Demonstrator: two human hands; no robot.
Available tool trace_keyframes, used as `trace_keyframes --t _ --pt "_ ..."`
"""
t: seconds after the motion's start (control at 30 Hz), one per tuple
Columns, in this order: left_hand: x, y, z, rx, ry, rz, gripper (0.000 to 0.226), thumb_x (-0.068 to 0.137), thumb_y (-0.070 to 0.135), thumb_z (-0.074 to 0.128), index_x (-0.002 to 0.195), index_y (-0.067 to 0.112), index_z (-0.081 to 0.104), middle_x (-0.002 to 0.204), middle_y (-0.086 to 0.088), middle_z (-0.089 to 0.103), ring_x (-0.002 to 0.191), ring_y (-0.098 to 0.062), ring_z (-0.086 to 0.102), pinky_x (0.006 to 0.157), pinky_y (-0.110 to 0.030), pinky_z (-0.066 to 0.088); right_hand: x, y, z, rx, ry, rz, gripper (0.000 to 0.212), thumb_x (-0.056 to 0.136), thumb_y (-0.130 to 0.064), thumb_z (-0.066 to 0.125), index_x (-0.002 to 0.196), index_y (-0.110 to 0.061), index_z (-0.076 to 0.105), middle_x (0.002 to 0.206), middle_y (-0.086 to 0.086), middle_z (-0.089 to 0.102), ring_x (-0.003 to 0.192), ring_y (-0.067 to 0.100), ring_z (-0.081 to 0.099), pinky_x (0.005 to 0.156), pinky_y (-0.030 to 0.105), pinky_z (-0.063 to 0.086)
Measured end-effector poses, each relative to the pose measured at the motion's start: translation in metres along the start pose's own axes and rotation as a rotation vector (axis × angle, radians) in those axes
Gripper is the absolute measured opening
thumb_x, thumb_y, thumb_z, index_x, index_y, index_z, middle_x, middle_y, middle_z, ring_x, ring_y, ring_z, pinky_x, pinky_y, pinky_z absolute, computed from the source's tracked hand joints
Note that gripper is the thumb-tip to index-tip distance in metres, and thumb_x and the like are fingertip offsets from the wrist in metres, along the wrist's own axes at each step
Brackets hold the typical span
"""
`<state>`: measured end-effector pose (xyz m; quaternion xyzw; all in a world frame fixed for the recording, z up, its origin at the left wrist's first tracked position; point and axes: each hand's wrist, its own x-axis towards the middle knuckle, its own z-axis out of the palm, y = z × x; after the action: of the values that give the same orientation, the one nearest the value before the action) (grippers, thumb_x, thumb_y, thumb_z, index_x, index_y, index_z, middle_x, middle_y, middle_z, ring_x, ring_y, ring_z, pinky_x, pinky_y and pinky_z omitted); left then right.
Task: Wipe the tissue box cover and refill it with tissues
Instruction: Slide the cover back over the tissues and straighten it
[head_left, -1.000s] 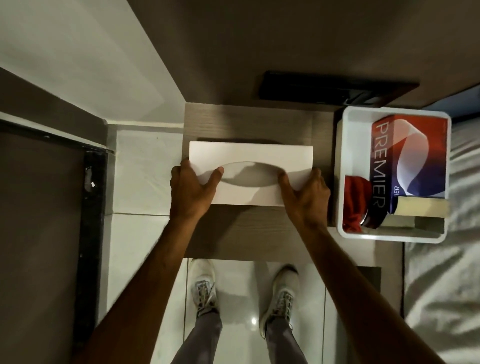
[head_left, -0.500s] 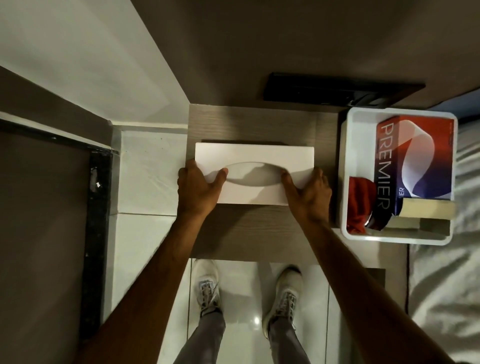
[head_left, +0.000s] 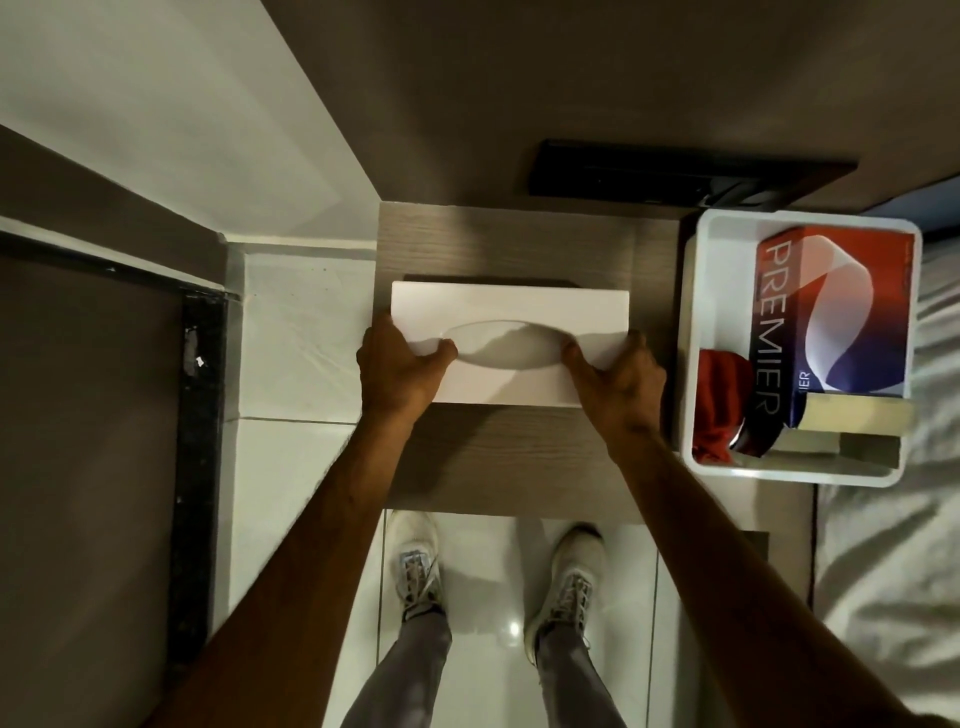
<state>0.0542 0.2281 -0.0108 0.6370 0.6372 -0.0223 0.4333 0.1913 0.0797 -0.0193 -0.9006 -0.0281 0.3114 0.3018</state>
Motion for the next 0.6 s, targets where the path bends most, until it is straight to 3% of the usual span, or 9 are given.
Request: trace_keyframes --t 0.1,0.23,0.33,0.5,0.6 --pt "0.0006 0.0025 -0.0002 0.021 -0.011 -0.013 0.069 0.081 0.032 0.080 0.138 0.011 0.046 0.137 -0.012 0.056 0.129 -0.030 0.056 0.100 -0.039 0.053 0.0023 -0.0012 -0.0037 -0.023 -0.009 -0.004 0.068 0.085 -0.041 0.078 0.138 -0.008 0.053 0.138 0.011 0.059 0.127 0.027 0.056 0.083 0.016 0.041" --pt "0.0015 0.0024 -0.0011 0.055 -0.042 -0.011 0.072 0.084 0.032 0.078 0.140 0.008 0.040 0.139 -0.014 0.054 0.130 -0.032 0.054 0.099 -0.040 0.052 0.0045 -0.0019 -0.0065 0.006 -0.040 0.019 0.067 0.085 -0.038 0.079 0.139 -0.007 0.053 0.137 0.011 0.059 0.124 0.028 0.060 0.089 0.027 0.051" --pt "0.0045 0.0024 -0.0032 0.077 -0.055 -0.001 0.073 0.084 0.033 0.077 0.141 0.007 0.040 0.140 -0.015 0.052 0.131 -0.032 0.053 0.099 -0.038 0.051 0.0028 -0.0036 -0.0069 0.015 -0.029 0.017 0.066 0.085 -0.036 0.079 0.139 -0.007 0.054 0.137 0.011 0.060 0.123 0.027 0.061 0.086 0.022 0.047" --pt "0.0033 0.0020 -0.0047 0.094 -0.052 0.016 0.079 0.084 0.038 0.078 0.146 0.007 0.039 0.143 -0.016 0.048 0.133 -0.032 0.051 0.103 -0.040 0.050 0.0026 -0.0021 -0.0041 0.052 -0.031 0.047 0.078 0.075 -0.051 0.083 0.139 -0.014 0.057 0.134 0.009 0.062 0.120 0.025 0.061 0.085 0.024 0.050" --pt "0.0014 0.0050 -0.0070 0.094 -0.048 0.008 0.078 0.083 0.037 0.078 0.145 0.007 0.040 0.142 -0.015 0.050 0.133 -0.032 0.051 0.102 -0.040 0.051 0.0030 -0.0030 -0.0064 0.049 -0.023 0.053 0.084 0.067 -0.058 0.085 0.135 -0.016 0.058 0.132 0.006 0.062 0.119 0.024 0.061 0.093 0.035 0.057"
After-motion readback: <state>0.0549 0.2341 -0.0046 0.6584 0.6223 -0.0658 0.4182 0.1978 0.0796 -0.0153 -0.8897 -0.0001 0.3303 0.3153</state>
